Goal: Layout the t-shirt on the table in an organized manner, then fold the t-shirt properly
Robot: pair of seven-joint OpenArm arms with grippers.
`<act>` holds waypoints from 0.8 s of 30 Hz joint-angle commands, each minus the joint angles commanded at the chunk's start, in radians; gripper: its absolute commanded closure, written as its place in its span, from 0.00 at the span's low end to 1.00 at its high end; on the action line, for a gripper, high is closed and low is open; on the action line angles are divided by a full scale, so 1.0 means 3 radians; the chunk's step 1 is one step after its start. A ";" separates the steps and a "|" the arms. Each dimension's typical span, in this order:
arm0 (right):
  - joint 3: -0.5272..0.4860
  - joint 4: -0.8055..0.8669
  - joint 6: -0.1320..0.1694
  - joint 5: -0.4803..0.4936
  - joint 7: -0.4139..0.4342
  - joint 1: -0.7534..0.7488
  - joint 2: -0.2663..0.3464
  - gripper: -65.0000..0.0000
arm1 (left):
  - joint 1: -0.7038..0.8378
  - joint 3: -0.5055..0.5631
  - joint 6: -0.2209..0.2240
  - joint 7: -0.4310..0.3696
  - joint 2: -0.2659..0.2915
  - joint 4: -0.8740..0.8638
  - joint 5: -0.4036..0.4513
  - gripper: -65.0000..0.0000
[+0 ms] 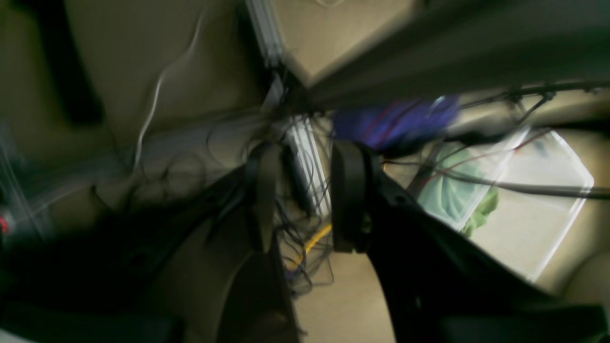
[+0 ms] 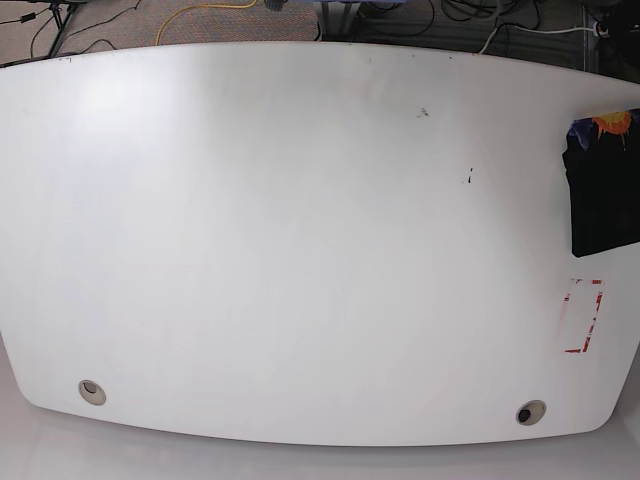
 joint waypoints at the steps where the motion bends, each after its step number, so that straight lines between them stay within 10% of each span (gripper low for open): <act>1: 0.0000 -0.0143 0.0000 -0.0031 0.0041 0.0087 0.0000 0.91 | -0.0087 0.0000 0.0000 0.0000 -0.0015 -0.0143 0.0000 0.74; 20: 0.0184 -0.2250 -0.0010 -0.0476 0.0414 0.1406 0.0077 0.91 | -0.1739 0.0000 0.0005 0.0000 -0.0123 -0.2741 0.0000 0.73; 24: 0.0184 -0.2619 -0.0179 -0.0619 0.0409 0.1647 0.0113 0.91 | -0.2117 0.0000 0.0010 0.0000 -0.0123 -0.3299 0.0000 0.73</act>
